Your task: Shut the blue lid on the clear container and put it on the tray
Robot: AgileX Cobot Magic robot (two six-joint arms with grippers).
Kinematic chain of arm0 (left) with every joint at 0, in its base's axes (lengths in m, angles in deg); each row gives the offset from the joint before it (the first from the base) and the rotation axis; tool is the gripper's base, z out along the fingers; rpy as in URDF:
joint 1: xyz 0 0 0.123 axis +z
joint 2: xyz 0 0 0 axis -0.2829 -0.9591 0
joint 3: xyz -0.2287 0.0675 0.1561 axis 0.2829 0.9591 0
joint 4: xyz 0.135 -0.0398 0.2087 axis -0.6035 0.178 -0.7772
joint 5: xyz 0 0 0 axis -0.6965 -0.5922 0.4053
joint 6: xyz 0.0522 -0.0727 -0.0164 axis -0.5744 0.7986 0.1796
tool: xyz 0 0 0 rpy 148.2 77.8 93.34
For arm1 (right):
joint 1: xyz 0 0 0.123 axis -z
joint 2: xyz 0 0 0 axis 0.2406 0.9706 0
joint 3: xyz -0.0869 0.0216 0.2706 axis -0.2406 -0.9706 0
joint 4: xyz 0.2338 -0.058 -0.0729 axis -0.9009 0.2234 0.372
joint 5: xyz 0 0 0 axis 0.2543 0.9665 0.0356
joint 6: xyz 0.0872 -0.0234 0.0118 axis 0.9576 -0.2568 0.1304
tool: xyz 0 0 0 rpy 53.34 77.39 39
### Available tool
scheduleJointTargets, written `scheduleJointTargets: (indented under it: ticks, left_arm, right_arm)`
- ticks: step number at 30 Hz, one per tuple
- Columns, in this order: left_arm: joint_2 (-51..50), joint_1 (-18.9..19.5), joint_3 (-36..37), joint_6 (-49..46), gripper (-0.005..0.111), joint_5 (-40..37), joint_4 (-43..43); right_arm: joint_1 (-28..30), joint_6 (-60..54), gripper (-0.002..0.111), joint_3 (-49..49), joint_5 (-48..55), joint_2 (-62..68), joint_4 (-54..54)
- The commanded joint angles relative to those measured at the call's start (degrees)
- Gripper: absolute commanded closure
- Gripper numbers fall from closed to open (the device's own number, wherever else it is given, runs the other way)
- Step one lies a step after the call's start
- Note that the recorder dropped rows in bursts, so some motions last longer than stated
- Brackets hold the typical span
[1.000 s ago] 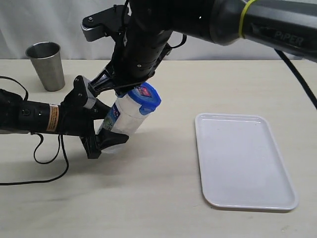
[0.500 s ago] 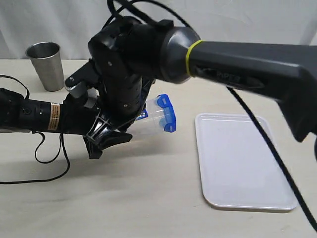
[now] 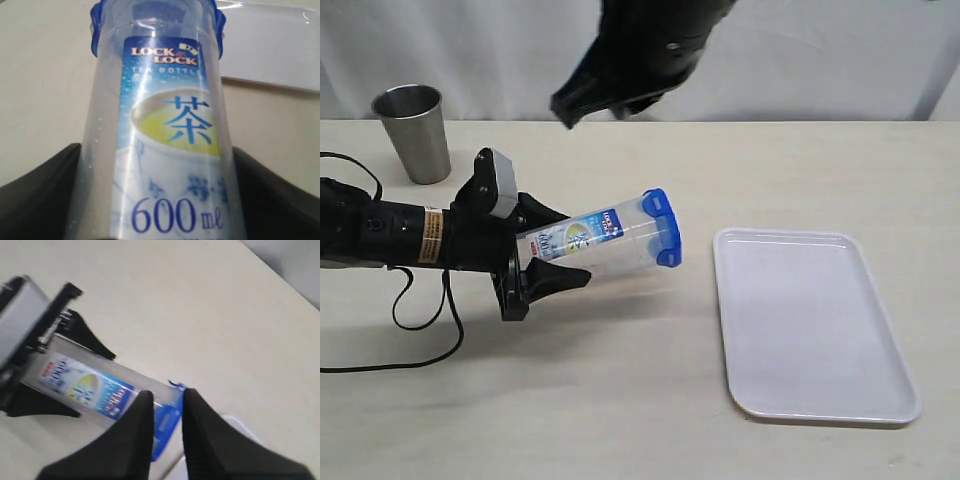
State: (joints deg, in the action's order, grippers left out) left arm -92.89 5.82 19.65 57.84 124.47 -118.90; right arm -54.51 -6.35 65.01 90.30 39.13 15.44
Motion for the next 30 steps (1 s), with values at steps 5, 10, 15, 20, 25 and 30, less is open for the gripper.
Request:
scheduleJointTargets:
  ticks: [5, 10, 15, 20, 25, 30]
  left_arm:
    - [0.81, 0.04, -0.39, -2.32, 0.107, 10.37, 4.55]
    - [0.81, 0.04, -0.39, -3.25, 0.107, 14.96, 6.47]
    - [0.81, 0.04, -0.39, -3.75, 0.107, 15.05, 6.90]
    - [0.81, 0.04, -0.39, -3.75, 0.107, 15.05, 5.96]
    - [0.81, 0.04, -0.39, -3.75, 0.107, 15.05, 5.57]
    - [0.81, 0.04, -0.39, -3.75, 0.107, 15.05, 5.50]
  right_arm:
    - [15.05, 0.41, 0.104, -19.11, -14.07, -7.18, -5.85]
    - [23.41, -5.24, 0.104, -26.54, -17.63, -8.13, -19.50]
    - [25.59, -15.65, 0.104, -33.18, -21.76, -5.78, -34.21]
    - [23.14, -30.92, 0.104, -33.80, -21.13, -3.80, -52.10]
    - [22.41, -37.26, 0.104, -33.04, -18.90, -4.62, -59.25]
    - [22.41, -40.09, 0.104, -31.64, -17.27, -7.13, -62.07]
